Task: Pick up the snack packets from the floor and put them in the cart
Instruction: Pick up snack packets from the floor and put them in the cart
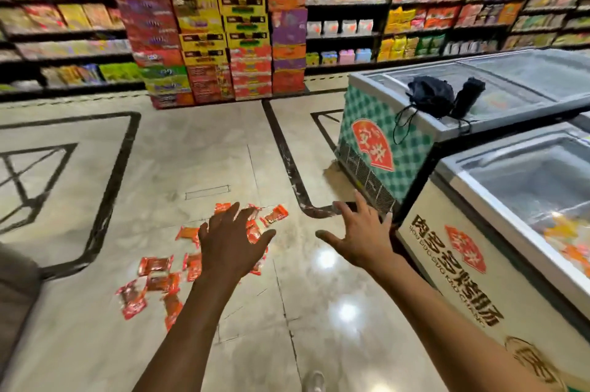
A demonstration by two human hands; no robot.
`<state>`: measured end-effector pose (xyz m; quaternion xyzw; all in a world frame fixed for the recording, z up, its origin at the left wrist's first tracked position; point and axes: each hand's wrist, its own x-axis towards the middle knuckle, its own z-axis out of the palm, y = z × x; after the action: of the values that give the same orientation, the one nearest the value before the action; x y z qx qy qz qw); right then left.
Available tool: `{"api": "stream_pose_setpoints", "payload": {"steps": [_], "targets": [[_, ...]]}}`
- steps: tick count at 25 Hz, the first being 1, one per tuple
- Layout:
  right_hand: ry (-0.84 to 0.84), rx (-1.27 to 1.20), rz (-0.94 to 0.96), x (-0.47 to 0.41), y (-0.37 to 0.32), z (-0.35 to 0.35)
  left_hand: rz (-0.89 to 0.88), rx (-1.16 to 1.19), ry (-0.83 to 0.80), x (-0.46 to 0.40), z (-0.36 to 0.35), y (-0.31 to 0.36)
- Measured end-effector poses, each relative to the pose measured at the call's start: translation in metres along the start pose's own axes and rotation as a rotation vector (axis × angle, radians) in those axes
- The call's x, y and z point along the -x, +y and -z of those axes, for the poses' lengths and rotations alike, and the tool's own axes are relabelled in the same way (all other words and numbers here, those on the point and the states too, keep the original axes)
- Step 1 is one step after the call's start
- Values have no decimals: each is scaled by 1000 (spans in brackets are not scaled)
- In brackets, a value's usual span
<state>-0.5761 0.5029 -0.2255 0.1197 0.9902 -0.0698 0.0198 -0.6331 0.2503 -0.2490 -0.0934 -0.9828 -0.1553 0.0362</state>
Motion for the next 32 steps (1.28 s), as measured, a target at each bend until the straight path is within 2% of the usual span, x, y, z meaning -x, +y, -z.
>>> {"api": "stream_pose_setpoints", "payload": {"steps": [9, 14, 19, 27, 29, 32], "targets": [[-43, -47, 161, -230, -60, -44, 141, -25, -7, -181, -45, -69], [-41, -102, 191, -348, -92, -68, 209, 59, 5, -269, -66, -101], [-107, -46, 230, -461, -122, -107, 272, 113, -27, -366, -107, -144], [-238, 43, 212, -647, -141, -203, 335, 187, -102, -539, -225, -201], [-277, 51, 205, -694, -140, -253, 378, 169, -139, -576, -284, -216], [-395, 70, 226, -760, -133, -375, 401, 137, -235, -626, -412, -248]]}}
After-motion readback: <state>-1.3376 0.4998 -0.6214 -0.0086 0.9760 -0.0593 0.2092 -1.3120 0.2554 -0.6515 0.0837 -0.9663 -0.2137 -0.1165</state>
